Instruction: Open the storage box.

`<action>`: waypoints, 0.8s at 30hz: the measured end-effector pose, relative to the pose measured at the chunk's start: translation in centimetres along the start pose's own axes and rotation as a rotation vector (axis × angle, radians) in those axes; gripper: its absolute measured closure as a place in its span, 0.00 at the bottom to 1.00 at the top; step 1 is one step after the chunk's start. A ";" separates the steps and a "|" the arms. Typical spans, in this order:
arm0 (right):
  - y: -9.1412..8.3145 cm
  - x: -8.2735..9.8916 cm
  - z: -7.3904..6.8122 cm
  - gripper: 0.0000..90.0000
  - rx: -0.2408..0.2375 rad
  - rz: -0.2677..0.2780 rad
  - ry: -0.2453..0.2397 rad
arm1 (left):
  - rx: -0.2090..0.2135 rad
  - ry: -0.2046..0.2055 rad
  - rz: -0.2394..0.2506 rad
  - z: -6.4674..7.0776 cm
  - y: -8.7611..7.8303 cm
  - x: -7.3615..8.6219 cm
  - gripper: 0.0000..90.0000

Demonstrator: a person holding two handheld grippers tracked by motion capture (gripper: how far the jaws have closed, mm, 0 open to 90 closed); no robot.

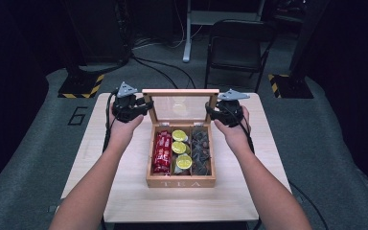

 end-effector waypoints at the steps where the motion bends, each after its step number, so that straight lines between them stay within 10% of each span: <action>1: 0.1 0.0 0.1 0.64 0.002 -0.002 0.004 | 0.000 -0.004 0.001 0.0 0.0 0.0 0.70; 24: 1.7 0.5 0.4 0.62 0.034 -0.022 -0.020 | -0.010 -0.066 0.011 -0.8 1.1 -0.8 0.70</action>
Point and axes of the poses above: each handheld gripper's, and its own axes: y roughly forward along the jaws, x roughly out of its underside, z roughly to its right, the point moved 9 cm from there along y, roughly forward along the jaws, and after that the axes turned 6 degrees about -y, right-handed, at the moved point
